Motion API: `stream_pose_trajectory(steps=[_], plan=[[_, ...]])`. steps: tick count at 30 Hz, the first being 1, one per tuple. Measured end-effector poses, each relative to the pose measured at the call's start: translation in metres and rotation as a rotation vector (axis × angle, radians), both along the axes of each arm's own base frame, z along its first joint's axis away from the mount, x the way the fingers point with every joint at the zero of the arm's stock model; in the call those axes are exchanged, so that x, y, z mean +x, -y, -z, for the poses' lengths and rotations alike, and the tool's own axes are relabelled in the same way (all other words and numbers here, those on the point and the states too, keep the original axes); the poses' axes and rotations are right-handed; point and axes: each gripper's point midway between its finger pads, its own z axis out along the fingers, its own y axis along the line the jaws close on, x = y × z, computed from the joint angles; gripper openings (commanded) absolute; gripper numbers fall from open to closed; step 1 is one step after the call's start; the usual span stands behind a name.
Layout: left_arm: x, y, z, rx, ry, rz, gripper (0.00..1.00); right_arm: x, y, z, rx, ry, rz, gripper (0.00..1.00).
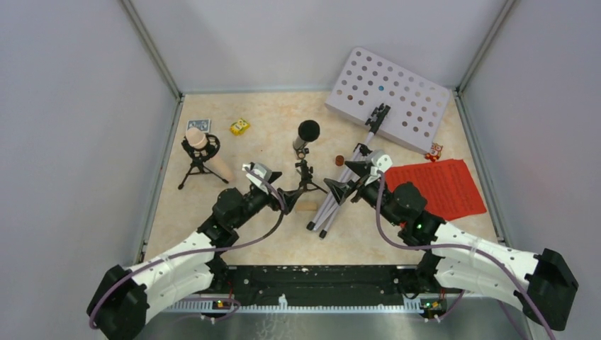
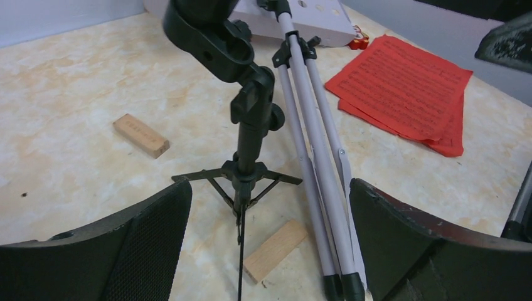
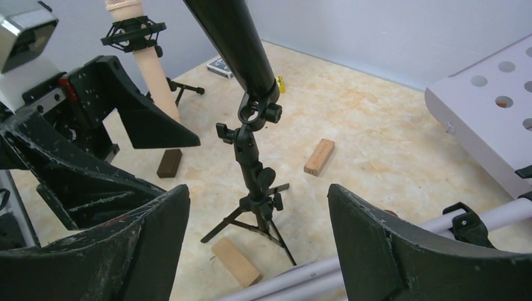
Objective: Pack up the instrument practice props
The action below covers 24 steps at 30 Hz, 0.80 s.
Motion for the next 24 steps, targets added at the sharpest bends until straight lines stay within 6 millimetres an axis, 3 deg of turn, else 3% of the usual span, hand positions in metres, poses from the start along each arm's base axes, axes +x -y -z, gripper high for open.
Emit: stream_pose_trajectory(steps=[11, 16, 24], plan=[[0.016, 0.028, 0.023, 0.016, 0.048, 0.080, 0.99, -0.009, 0.010, -0.006, 0.006, -0.005, -0.005, 0.78], [0.022, 0.034, 0.035, 0.036, 0.056, 0.092, 0.99, -0.012, 0.010, -0.001, -0.015, -0.016, -0.019, 0.72], [0.038, 0.043, 0.034, 0.035, 0.105, 0.093, 0.94, -0.021, 0.006, 0.008, -0.080, -0.037, -0.077, 0.69]])
